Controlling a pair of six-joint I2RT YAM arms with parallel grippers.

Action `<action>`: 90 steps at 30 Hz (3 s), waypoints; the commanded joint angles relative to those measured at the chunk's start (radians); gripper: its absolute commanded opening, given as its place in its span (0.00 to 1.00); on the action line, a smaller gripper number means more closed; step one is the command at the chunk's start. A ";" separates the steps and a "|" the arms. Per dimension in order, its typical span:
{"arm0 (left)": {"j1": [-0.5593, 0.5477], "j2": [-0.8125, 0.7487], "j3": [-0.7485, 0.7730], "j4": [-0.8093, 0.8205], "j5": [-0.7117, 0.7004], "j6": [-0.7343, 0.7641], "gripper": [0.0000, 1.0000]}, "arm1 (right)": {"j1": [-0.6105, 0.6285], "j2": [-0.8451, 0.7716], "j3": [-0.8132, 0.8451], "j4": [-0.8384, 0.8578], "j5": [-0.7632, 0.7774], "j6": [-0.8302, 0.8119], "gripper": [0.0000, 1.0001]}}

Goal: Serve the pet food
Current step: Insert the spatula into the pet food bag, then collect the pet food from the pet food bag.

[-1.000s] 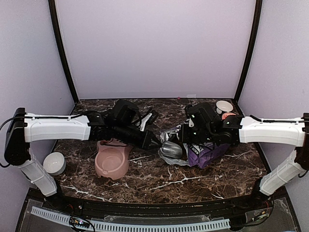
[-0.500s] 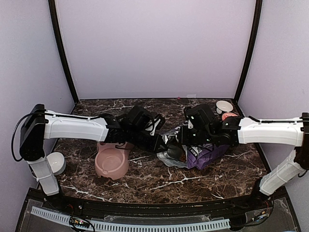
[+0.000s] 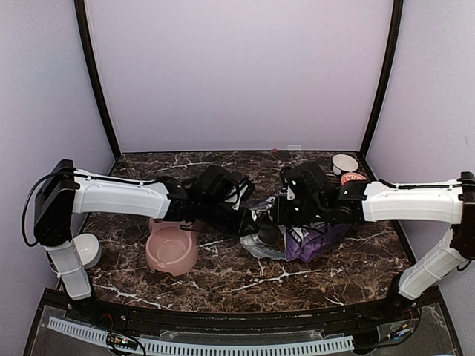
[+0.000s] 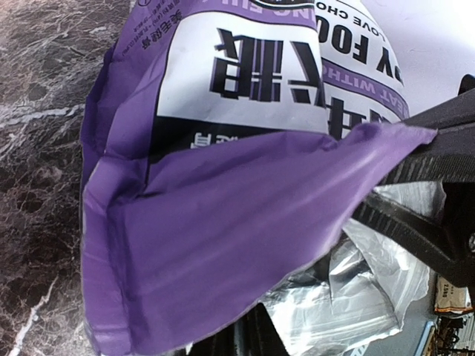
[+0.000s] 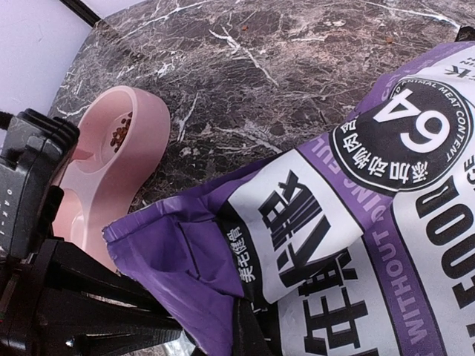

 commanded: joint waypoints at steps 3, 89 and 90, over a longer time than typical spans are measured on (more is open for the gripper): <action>0.018 -0.027 -0.047 -0.141 -0.139 0.022 0.00 | -0.020 0.059 0.065 0.051 -0.040 0.013 0.00; 0.086 0.106 -0.230 0.609 0.215 -0.367 0.00 | 0.002 0.120 0.161 -0.037 -0.020 -0.013 0.00; 0.086 0.115 -0.219 0.609 0.222 -0.364 0.00 | 0.001 0.119 0.161 -0.037 -0.020 -0.009 0.00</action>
